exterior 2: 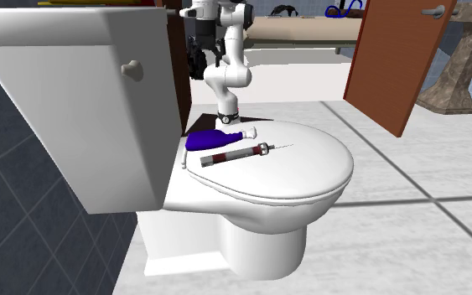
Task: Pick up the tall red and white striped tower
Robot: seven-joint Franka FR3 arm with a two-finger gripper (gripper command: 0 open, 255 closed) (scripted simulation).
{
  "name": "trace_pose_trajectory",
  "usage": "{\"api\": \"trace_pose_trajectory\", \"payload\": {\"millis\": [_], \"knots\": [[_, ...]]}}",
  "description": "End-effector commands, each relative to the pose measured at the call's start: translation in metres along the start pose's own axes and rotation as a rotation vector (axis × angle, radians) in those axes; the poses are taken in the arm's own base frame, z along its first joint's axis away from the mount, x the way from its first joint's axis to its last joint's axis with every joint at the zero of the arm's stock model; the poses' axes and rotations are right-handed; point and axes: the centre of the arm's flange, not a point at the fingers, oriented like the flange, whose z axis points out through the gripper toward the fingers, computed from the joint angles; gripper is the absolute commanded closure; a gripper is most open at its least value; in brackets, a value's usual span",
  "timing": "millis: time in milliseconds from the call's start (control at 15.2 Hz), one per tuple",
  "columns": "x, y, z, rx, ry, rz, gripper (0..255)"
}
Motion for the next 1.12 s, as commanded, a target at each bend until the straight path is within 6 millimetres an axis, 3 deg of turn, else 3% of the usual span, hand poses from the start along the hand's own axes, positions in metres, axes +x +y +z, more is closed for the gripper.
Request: {"api": "trace_pose_trajectory", "payload": {"millis": [0, 1056], "knots": [[0.000, 0.000, 0.000, 0.000, 0.000, 0.000, 0], [0.135, -0.161, 0.055, 0.016, -0.102, 0.197, 0]]}}
